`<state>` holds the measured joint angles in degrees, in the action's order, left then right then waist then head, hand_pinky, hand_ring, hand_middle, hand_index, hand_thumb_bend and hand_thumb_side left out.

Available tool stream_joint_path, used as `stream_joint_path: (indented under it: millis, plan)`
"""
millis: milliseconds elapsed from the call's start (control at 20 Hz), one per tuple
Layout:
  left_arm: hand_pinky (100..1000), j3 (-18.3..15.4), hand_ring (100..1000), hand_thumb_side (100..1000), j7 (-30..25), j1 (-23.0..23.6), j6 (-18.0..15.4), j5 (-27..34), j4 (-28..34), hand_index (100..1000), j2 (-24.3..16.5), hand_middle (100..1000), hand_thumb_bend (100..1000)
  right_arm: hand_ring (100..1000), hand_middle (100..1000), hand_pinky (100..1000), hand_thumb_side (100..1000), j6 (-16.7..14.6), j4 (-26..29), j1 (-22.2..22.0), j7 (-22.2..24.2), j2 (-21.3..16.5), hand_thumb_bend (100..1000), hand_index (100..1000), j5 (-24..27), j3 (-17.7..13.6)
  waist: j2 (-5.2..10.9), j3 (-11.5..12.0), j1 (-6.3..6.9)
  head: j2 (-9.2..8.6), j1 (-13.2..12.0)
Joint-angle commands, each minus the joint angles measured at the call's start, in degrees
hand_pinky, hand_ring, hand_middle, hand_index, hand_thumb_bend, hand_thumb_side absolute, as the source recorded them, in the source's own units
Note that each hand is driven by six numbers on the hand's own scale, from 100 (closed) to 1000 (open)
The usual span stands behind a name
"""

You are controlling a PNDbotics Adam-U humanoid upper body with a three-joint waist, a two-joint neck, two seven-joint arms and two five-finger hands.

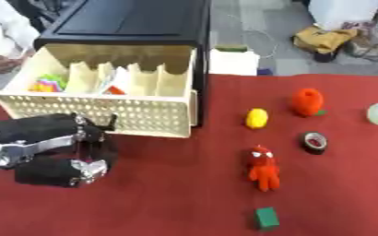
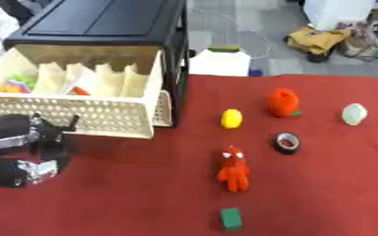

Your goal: Pick up objects from table and place into drawer.

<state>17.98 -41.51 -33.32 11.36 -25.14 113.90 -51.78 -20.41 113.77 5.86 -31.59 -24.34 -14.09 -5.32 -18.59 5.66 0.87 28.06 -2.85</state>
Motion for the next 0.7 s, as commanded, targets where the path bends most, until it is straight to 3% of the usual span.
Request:
stream_joint_path:
  millis: [50, 700]
  plan:
    - [559, -1.1, 590, 1000, -0.1, -1.04, 0.87, -0.96, 0.7, 818, -0.74, 563, 100, 748, 592, 702, 866, 0.01, 0.82, 0.38, 0.06, -0.57, 100, 718, 0.5, -0.75, 0.81, -0.09, -0.04, -0.88, -0.28]
    - [576, -1.87, 608, 1000, 0.08, -2.52, 2.74, -2.0, 0.7, 835, 0.32, 582, 100, 747, 584, 699, 875, 0.94, 0.82, 0.77, 0.96, -0.36, 100, 717, 0.96, -0.97, 0.54, -0.45, -0.02, -1.28, -0.46]
